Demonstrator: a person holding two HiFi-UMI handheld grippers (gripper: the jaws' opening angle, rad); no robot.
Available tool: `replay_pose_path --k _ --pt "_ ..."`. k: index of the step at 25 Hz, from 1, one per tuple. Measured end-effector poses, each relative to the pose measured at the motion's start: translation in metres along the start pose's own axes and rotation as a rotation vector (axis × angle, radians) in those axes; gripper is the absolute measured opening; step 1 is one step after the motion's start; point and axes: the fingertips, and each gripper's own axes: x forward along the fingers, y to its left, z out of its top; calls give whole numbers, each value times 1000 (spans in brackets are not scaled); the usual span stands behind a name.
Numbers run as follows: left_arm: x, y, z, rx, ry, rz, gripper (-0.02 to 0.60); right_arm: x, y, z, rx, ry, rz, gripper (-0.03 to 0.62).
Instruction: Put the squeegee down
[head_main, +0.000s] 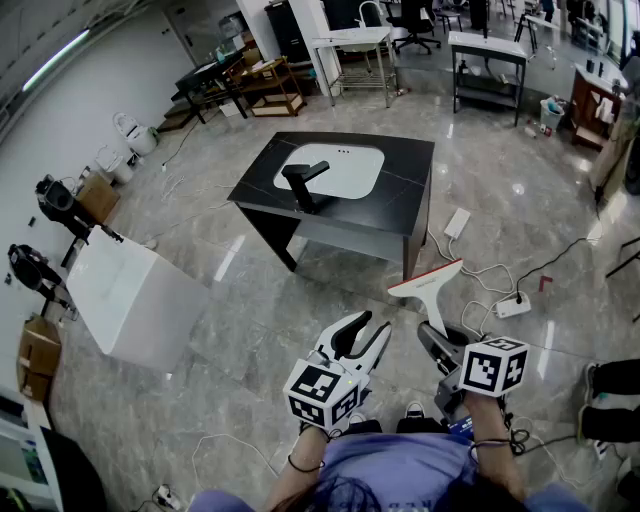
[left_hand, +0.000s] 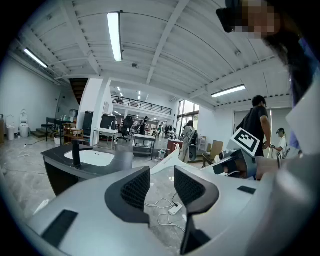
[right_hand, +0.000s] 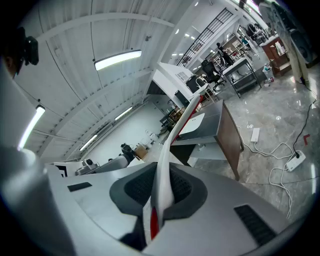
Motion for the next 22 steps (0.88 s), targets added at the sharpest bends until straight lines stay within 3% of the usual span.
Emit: replay_pose_path --k 14,22 --pt "3 -14 -17 -40 -21 80 160 -12 -30 2 -2 46 22 46" --pt "1 -11 -9 -18 -43 99 160 -4 -33 11 -4 45 46 46"
